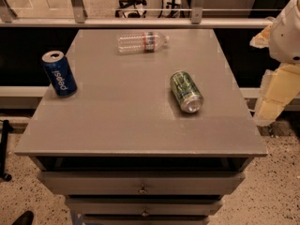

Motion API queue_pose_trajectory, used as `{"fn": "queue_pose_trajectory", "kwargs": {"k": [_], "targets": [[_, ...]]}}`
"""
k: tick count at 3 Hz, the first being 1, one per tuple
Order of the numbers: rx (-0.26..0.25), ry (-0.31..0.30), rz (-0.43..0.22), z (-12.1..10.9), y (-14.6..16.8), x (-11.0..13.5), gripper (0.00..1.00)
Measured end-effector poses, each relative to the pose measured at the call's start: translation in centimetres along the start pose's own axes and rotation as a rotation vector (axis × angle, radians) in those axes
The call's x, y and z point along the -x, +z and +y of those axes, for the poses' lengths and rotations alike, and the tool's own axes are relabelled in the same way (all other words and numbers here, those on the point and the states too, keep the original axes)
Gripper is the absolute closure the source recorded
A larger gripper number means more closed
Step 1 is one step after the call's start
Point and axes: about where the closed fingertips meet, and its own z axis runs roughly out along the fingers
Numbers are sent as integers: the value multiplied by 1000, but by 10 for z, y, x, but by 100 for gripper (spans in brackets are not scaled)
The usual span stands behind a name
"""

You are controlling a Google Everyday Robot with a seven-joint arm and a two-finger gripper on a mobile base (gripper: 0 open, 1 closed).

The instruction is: Pick green can

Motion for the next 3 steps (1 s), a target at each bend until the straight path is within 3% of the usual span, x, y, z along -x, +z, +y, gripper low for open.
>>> {"fn": "queue_pose_trajectory", "kwargs": {"k": [2, 3], "targets": [[1, 23, -32, -6, 10, 12, 0], [38, 128, -55, -38, 45, 39, 0]]}}
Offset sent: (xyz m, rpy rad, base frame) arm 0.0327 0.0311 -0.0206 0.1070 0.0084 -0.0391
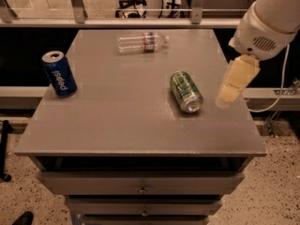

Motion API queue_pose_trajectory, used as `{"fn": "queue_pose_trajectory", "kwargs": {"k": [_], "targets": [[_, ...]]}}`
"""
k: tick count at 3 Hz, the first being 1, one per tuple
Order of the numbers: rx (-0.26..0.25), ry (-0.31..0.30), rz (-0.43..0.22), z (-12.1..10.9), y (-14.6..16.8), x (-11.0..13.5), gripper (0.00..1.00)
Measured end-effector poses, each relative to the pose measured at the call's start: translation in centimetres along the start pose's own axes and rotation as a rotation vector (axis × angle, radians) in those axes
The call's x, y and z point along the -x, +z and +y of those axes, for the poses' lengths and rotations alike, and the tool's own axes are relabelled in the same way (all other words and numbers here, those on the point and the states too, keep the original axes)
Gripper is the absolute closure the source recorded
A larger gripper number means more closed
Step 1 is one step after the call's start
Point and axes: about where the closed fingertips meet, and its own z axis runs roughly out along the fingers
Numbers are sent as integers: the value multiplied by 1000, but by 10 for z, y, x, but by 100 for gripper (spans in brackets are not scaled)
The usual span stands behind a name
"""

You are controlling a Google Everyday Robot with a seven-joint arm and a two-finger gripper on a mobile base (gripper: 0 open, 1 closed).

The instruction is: Pick green can

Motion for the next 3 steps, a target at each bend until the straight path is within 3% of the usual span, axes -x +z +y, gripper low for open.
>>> {"fn": "queue_pose_trajectory", "kwargs": {"k": [1, 2, 3], "targets": [[27, 142, 9, -24, 29, 16, 0], [66, 366, 13, -44, 71, 18, 0], [91, 517, 18, -50, 103, 21, 1]]}}
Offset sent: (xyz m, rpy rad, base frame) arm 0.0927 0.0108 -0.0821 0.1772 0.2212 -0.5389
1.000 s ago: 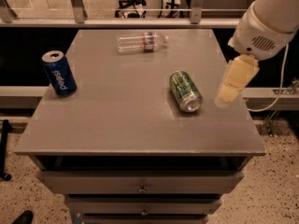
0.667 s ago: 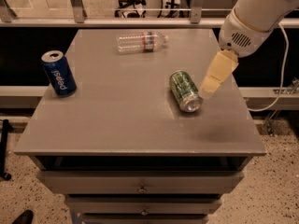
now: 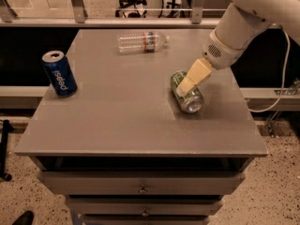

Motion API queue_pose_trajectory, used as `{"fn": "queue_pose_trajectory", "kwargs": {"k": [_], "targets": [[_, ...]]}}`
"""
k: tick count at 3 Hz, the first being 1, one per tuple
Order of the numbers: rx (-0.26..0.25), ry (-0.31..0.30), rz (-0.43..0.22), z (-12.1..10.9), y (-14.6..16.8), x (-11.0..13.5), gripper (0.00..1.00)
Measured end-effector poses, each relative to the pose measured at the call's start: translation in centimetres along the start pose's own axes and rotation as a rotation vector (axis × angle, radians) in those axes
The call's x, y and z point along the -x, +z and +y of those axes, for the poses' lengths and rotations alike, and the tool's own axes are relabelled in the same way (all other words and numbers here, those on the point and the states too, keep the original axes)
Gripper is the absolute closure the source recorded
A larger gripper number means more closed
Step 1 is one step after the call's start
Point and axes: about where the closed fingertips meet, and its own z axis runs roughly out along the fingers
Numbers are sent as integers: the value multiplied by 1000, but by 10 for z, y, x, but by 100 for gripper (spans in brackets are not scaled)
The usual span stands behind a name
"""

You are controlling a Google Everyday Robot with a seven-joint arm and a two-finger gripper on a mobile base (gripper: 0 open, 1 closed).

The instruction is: Pick green can

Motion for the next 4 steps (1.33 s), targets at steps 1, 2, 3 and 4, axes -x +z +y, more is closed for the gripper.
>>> {"fn": "queue_pose_trajectory", "kwargs": {"k": [1, 2, 3, 4], "targets": [[8, 70, -6, 3, 23, 7, 23], [13, 97, -21, 7, 35, 17, 47], [27, 101, -62, 9, 32, 30, 69], [52, 70, -161, 14, 12, 55, 93]]}}
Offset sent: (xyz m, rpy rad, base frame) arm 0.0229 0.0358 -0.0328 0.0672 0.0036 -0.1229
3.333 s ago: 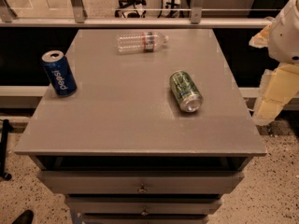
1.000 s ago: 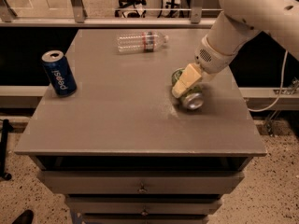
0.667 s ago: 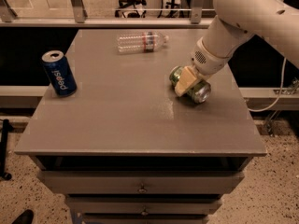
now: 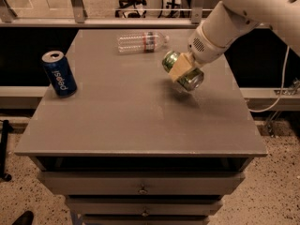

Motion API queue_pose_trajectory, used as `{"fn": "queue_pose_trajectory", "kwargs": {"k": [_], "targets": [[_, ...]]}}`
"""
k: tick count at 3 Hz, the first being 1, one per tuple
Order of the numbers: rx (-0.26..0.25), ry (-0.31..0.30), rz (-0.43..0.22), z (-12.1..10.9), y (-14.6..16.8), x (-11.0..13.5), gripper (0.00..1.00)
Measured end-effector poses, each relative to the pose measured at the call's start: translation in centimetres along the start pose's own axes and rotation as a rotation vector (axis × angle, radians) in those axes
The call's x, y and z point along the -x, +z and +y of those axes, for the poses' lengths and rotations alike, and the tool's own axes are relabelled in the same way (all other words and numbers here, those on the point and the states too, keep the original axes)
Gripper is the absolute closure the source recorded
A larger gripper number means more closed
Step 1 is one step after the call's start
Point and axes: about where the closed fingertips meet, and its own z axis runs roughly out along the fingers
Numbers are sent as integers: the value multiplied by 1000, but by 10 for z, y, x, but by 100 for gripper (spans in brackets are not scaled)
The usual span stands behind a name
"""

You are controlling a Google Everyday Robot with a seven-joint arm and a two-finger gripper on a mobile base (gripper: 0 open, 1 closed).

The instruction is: Pick green can

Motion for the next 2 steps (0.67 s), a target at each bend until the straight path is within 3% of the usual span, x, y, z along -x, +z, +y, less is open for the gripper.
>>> {"fn": "queue_pose_trajectory", "kwargs": {"k": [1, 2], "targets": [[63, -76, -166, 13, -31, 38, 100], [78, -94, -182, 18, -34, 42, 100]]}}
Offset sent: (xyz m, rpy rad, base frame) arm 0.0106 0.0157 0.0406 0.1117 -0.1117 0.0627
